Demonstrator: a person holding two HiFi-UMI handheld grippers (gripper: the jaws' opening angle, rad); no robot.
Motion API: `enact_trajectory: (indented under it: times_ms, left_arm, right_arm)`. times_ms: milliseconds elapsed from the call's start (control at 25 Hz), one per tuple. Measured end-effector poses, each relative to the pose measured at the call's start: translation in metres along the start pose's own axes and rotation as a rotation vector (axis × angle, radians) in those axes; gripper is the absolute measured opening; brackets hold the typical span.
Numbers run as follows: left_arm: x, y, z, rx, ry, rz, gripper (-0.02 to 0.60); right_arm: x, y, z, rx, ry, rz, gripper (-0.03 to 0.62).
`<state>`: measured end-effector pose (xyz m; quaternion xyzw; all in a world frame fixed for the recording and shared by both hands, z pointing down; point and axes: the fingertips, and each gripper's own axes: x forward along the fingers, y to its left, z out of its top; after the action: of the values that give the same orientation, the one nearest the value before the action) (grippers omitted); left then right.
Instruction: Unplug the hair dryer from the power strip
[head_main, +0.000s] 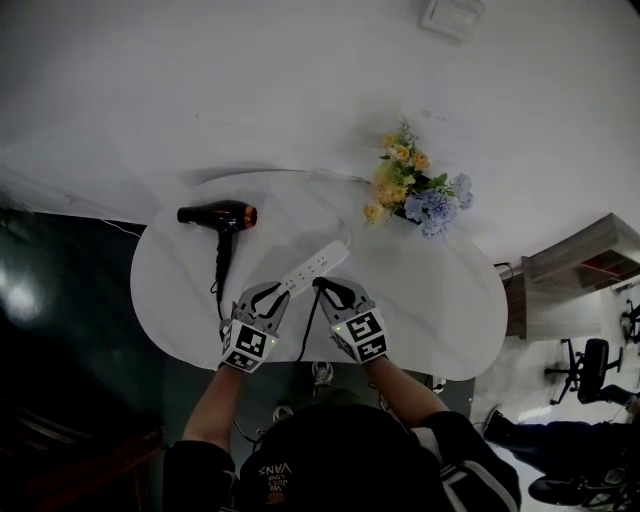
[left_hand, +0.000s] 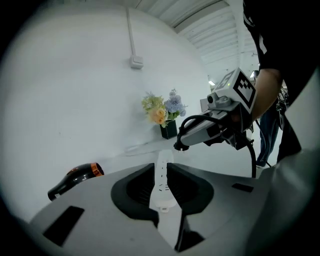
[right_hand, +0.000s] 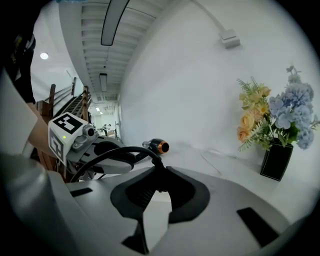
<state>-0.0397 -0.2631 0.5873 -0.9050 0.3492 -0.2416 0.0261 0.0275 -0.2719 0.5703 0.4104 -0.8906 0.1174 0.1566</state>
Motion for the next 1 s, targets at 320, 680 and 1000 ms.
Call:
enact_trajectory:
  times_ms: [320, 680, 1000]
  left_arm:
    - [-0.043, -0.011, 0.031, -0.057, -0.104, 0.042, 0.026]
    - [-0.094, -0.030, 0.056, -0.094, -0.195, 0.091, 0.018]
    - [-0.135, -0.056, 0.050, -0.131, -0.210, 0.058, 0.018]
  right_arm:
    - [-0.027, 0.010, 0.004, 0.027, -0.019, -0.061, 0.075]
    - [-0.064, 0.032, 0.004, 0.056, -0.044, -0.129, 0.075]
    - [-0.101, 0.063, -0.005, 0.069, -0.060, -0.203, 0.075]
